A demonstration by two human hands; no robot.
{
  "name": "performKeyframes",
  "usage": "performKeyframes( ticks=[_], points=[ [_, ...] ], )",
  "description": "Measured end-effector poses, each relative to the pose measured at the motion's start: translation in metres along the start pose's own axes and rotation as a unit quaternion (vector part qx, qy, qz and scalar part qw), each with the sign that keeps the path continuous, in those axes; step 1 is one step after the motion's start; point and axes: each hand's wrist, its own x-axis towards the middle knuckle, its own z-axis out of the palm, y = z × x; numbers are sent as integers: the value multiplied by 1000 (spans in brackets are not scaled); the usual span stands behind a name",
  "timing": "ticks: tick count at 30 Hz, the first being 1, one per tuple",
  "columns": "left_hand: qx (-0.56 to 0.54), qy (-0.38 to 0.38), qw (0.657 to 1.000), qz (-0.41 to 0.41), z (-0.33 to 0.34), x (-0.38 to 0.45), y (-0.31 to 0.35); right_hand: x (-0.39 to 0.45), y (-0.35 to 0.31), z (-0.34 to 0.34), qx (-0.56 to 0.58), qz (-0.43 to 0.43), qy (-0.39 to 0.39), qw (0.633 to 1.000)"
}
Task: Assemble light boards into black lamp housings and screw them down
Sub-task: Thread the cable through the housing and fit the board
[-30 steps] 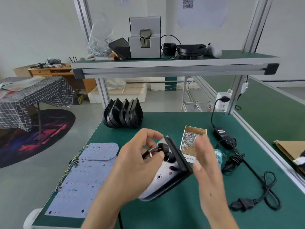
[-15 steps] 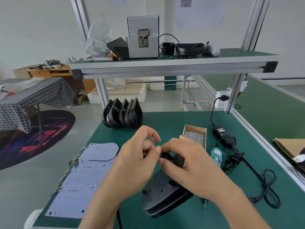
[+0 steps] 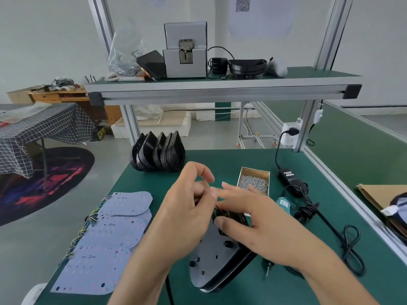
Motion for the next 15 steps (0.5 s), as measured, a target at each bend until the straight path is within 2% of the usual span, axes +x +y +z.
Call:
performKeyframes(
  ticks=[2, 4, 7, 12, 15],
  points=[
    [36, -17, 999, 18, -1, 0, 2, 1, 0, -6, 115, -34, -21, 993],
    [59, -16, 998, 30, -2, 0, 4, 4, 2, -6, 164, -43, -30, 985],
    [46, 1, 999, 18, -1, -1, 6, 9, 11, 1, 163, -31, -31, 986],
    [-18, 3, 1000, -7, -2, -1, 9, 6, 8, -1, 161, -74, -10, 984],
    [-25, 5, 1000, -7, -4, -2, 10, 5, 8, 1, 136, -15, -8, 991]
  ],
)
